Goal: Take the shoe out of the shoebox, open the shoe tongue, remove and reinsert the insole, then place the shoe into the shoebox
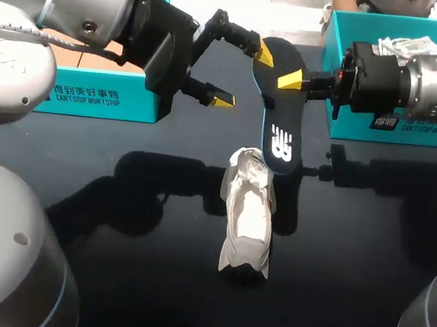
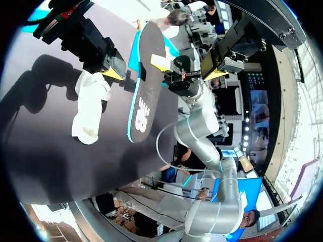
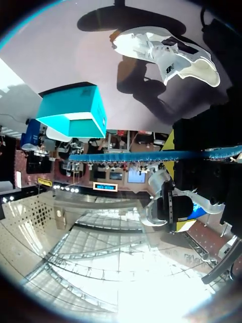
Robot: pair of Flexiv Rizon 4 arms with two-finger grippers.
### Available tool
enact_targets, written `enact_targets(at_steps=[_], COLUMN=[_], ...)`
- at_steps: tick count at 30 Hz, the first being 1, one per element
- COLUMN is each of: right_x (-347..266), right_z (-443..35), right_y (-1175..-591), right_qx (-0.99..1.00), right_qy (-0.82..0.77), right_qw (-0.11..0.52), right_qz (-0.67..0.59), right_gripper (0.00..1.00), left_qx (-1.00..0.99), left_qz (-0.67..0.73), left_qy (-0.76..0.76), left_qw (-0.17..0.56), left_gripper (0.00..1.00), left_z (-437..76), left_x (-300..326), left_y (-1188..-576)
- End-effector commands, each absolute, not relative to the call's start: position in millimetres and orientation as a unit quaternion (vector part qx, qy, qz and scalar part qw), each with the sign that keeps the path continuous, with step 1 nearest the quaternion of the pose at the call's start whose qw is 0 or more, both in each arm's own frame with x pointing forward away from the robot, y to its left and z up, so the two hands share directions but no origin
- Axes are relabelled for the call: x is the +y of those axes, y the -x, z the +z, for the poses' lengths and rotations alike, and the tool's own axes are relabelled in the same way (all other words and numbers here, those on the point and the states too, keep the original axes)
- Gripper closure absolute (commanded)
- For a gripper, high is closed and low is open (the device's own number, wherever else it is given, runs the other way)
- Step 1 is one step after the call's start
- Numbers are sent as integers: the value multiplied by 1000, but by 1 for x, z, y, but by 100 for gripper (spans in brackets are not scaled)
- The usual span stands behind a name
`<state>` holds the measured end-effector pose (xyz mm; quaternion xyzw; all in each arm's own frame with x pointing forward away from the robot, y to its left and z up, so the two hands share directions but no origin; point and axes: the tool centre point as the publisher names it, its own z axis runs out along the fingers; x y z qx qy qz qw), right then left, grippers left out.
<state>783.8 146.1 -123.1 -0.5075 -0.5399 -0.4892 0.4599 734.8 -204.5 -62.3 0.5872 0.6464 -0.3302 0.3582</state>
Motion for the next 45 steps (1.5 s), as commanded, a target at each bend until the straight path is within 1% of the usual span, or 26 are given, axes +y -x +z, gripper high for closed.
enact_targets(at_steps=[1,3,4,19,23,27,31,34,37,45], right_x=[151,153,154,167,169,169,169,169,169,171], right_z=[-125,-126,-127,-129,-130,-130,-130,-130,-130,-131], right_y=[-785,-785,-785,-781,-780,-780,-779,-778,-777,-774], right_qx=[-542,-542,-542,-527,-526,-524,-522,-522,-522,-524], right_qy=[506,504,504,483,481,481,480,480,480,479], right_qw=[462,464,465,488,490,492,494,494,495,497], right_qz=[-486,-486,-487,-501,-501,-502,-503,-503,-502,-499], right_gripper=[100,100,100,100,100,100,100,100,100,100], left_qx=[730,738,740,740,763,766,771,767,751,739], left_qz=[-129,-116,-144,-144,-37,18,95,159,180,190], left_qy=[-664,-659,-650,-650,-642,-642,-629,-614,-623,-630], left_qw=[101,87,102,102,62,32,-24,-92,-125,-141], left_gripper=[0,0,0,0,0,0,0,0,0,0], left_z=[-53,-51,-47,-47,-43,-38,-37,-39,-40,-45], left_x=[-209,-211,-215,-215,-214,-218,-219,-220,-220,-223], left_y=[-742,-744,-744,-744,-743,-749,-757,-762,-764,-767])
